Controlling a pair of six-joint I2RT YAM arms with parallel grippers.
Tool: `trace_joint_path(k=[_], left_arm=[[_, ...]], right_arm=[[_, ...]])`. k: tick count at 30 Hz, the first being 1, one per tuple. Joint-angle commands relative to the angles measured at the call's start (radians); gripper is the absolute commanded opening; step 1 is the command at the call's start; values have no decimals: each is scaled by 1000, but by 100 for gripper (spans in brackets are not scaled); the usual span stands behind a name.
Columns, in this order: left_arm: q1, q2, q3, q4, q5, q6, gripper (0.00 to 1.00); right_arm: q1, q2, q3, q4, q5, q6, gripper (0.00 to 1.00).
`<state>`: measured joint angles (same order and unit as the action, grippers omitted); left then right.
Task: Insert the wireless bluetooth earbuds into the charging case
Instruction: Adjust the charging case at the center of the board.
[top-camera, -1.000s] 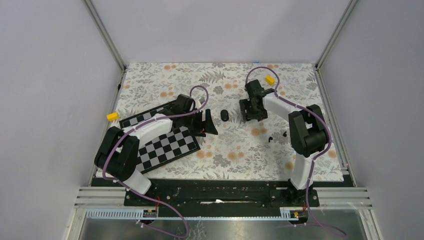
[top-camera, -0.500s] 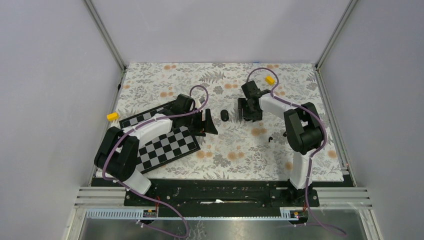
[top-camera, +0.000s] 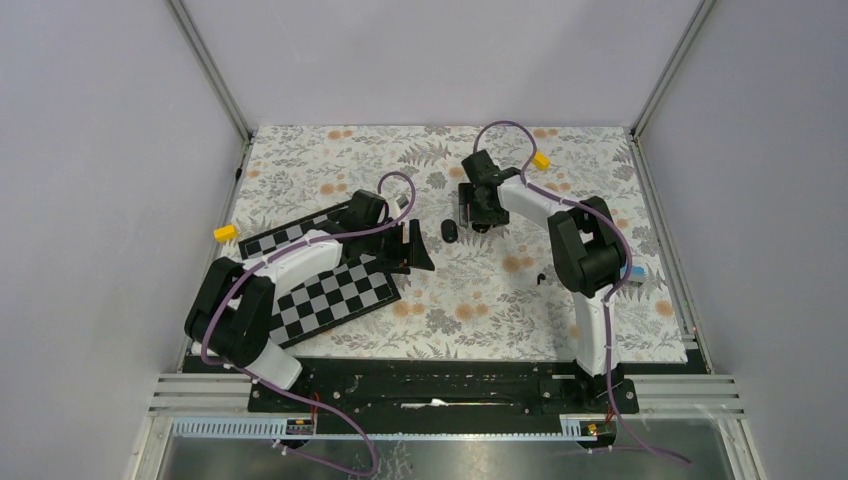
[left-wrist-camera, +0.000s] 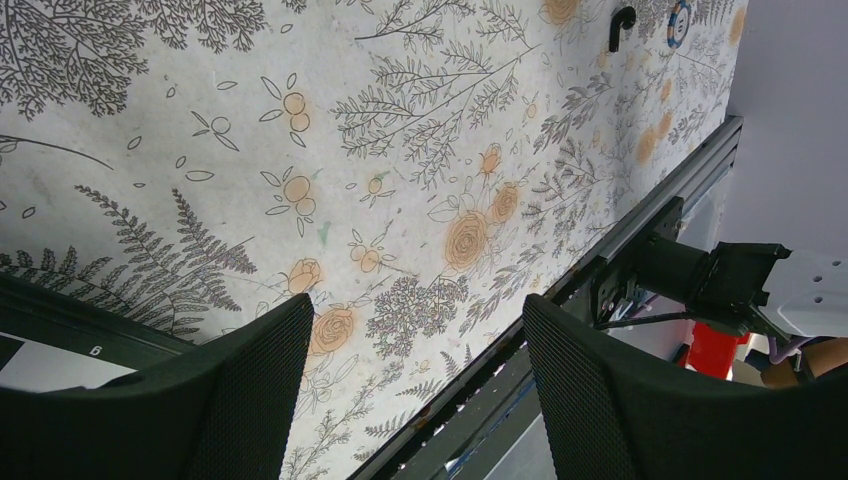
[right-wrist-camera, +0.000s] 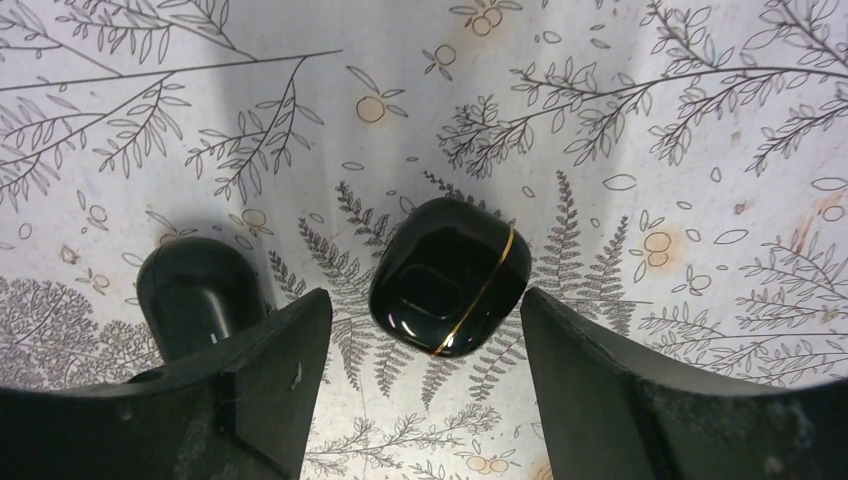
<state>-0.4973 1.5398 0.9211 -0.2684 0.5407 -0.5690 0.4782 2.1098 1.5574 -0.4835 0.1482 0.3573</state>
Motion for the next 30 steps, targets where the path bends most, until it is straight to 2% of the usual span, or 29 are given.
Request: trace_joint_path(k=[1, 5, 10, 18, 30], left_arm=[[-4, -44, -8, 32, -17, 21, 78], [-4, -43, -10, 32, -18, 24, 78], [-4, -44, -7, 30, -19, 26, 78], [-4, -53, -9, 28, -34, 27, 78], [-4, -26, 2, 34, -18, 28, 78]], right_arm=[[8, 26, 65, -43, 74, -9, 78], [8, 38, 81, -51, 94, -2, 84], [8, 47, 83, -51, 87, -11, 83], [7, 52, 63, -72, 156, -37, 83], [-24, -55, -98, -42, 184, -39, 83]])
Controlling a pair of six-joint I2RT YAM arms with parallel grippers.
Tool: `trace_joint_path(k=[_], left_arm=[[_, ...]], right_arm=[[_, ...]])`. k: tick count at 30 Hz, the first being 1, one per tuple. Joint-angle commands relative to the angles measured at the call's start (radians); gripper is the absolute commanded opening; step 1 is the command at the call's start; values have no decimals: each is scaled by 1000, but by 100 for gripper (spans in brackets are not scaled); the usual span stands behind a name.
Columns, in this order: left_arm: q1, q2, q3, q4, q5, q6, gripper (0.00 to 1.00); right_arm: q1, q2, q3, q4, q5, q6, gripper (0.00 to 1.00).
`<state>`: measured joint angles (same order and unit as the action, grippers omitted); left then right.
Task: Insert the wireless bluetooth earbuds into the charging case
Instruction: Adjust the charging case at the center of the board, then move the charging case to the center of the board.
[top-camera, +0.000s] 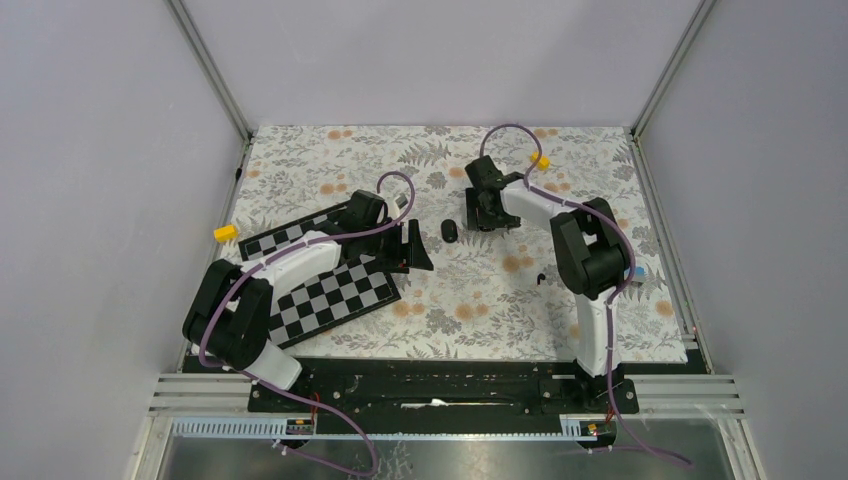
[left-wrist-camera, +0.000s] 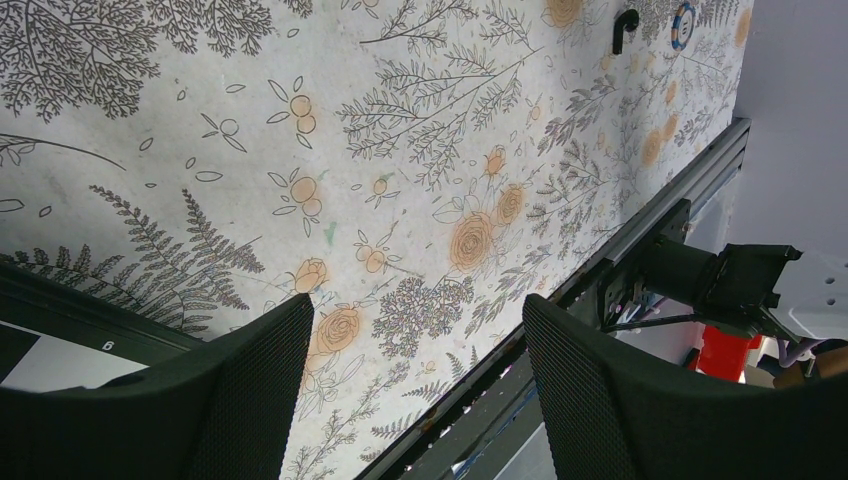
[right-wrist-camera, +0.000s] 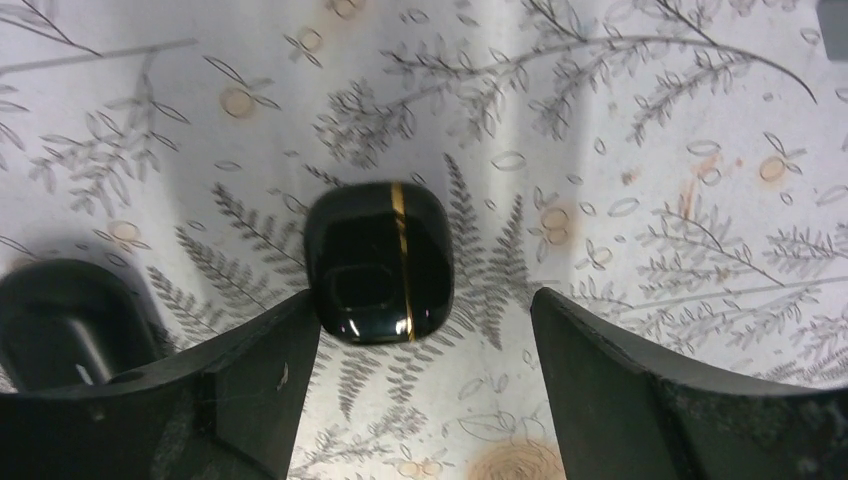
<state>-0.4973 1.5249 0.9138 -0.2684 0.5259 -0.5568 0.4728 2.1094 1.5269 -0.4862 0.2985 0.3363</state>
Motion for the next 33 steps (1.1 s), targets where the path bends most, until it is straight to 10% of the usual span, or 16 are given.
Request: trace_joint_path(k=[1, 23, 33], left_arm=[[-4, -10, 8, 39, -4, 15, 78], [-4, -22, 8, 13, -18, 25, 78], [-4, -19, 35, -7, -25, 41, 79]], right_arm=[[-20, -60, -72, -39, 14, -20, 83], [-29, 80, 58, -14, -106, -212, 75], [-31, 28, 24, -15, -146, -194, 47]])
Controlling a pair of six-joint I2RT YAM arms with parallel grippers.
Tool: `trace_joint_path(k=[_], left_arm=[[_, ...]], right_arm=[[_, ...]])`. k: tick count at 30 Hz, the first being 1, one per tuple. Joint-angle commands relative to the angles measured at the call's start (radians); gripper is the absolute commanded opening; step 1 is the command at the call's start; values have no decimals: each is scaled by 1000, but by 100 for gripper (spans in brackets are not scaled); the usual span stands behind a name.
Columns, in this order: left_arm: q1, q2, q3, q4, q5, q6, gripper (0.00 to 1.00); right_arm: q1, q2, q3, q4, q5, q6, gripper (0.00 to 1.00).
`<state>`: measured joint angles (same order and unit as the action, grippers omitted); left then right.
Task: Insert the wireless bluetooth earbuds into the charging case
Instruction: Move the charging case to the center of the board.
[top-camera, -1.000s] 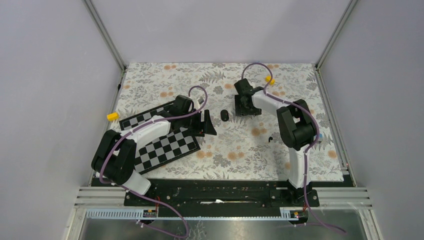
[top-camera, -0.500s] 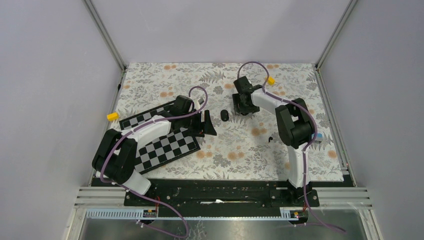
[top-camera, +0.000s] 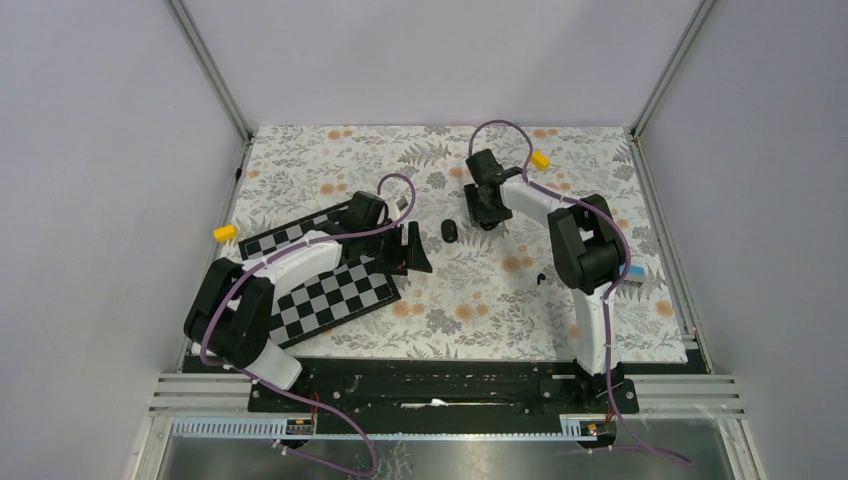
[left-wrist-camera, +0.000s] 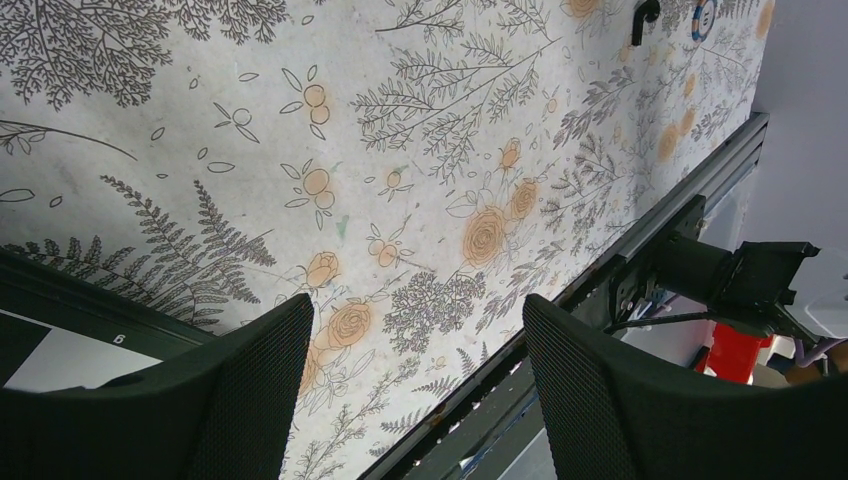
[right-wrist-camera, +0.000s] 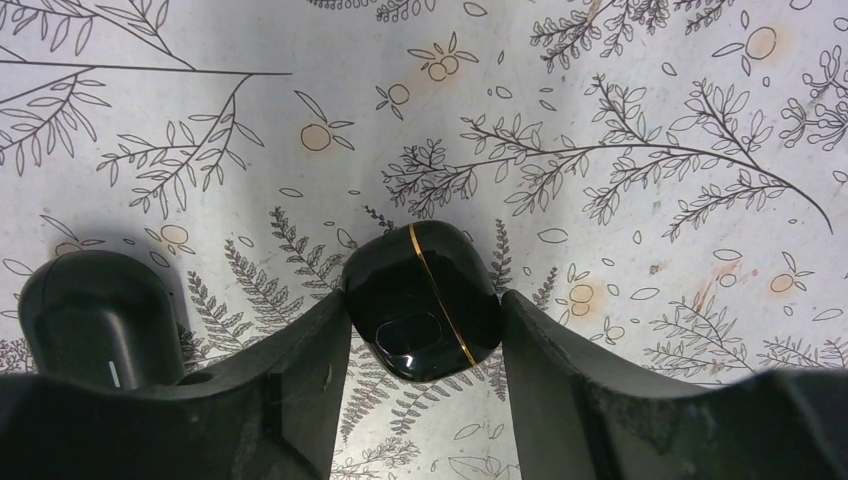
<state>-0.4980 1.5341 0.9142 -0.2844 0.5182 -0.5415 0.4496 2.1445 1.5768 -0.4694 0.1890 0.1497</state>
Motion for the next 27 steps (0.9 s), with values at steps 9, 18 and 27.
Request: trace_joint_path(k=[9, 18, 27], left_arm=[[-2, -18, 47, 3, -12, 19, 79], [1, -10, 38, 17, 17, -12, 79], [1, 19, 31, 52, 26, -35, 79]], right_arm=[[77, -233, -261, -7, -68, 98, 36], [296, -390, -529, 45, -74, 293, 36], [315, -421, -574, 150, -138, 334, 57]])
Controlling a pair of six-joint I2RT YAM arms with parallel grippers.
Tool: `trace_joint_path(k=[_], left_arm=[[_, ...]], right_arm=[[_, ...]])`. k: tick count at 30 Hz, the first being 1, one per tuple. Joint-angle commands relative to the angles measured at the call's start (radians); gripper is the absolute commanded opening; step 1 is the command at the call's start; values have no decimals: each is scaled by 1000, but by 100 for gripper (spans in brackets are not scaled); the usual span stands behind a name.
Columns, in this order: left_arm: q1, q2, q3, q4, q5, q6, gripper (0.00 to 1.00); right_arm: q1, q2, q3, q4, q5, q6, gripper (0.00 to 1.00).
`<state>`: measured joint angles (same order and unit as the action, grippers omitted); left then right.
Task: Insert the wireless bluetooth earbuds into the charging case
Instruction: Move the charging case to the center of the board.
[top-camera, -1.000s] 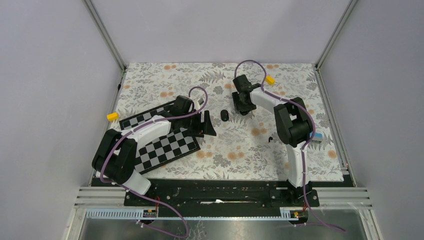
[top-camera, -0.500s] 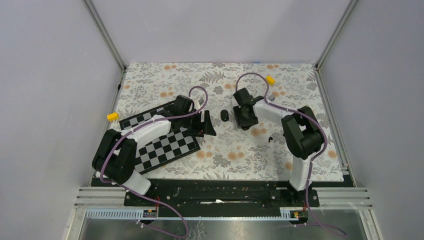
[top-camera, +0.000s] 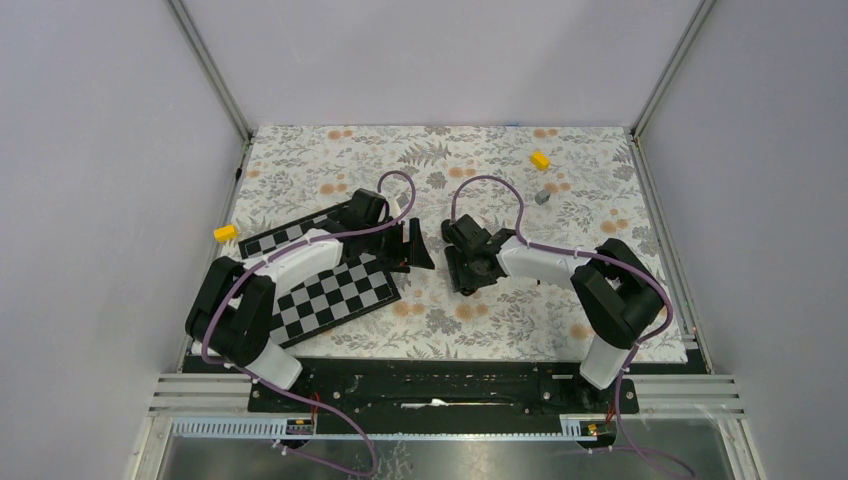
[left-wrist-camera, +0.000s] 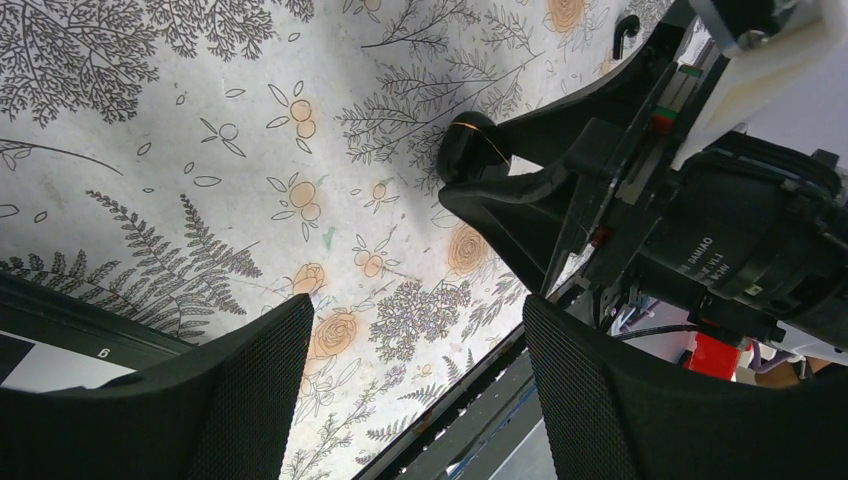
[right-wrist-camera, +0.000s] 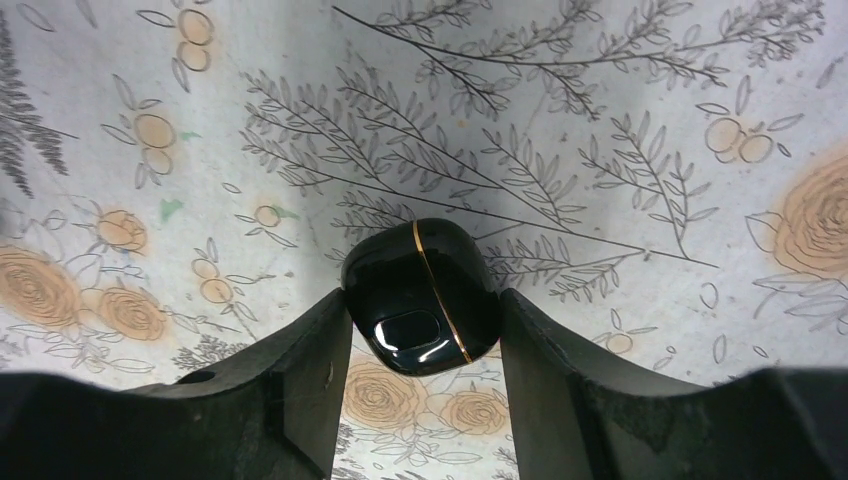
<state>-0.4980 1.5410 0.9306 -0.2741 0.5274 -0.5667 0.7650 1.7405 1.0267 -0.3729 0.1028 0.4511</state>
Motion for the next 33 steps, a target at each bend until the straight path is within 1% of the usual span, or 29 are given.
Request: trace_joint_path(k=[1, 6, 8, 11, 13, 17, 21, 24, 28, 30, 33], left_arm=[[1, 9, 13, 42, 14, -11, 79], [1, 8, 7, 48, 9, -15, 79], [1, 12, 7, 50, 14, -15, 79], [1, 17, 10, 50, 21, -15, 79], [0, 18, 13, 51, 23, -14, 79], [1, 24, 14, 50, 24, -12, 79], [-1, 28, 10, 56, 31, -16, 79], [-1, 26, 8, 57, 38, -18, 79], [-1, 21, 4, 57, 41, -18, 79], [-1, 24, 2, 58, 42, -18, 79], [-1, 27, 3, 58, 43, -18, 79]], right_arm=[[1, -25, -28, 64, -59, 28, 58], [0, -23, -17, 38, -46, -12, 60], [1, -18, -13, 21, -37, -26, 64], [1, -8, -7, 4, -38, -43, 74], [1, -5, -7, -1, -36, -48, 76], [1, -18, -11, 2, -27, -59, 75], [1, -19, -8, 7, -11, -72, 69], [0, -6, 4, -2, -13, -88, 70], [0, -15, 14, -17, -14, -58, 80], [1, -31, 12, -32, 20, -15, 85], [1, -61, 8, -69, 101, 90, 88]])
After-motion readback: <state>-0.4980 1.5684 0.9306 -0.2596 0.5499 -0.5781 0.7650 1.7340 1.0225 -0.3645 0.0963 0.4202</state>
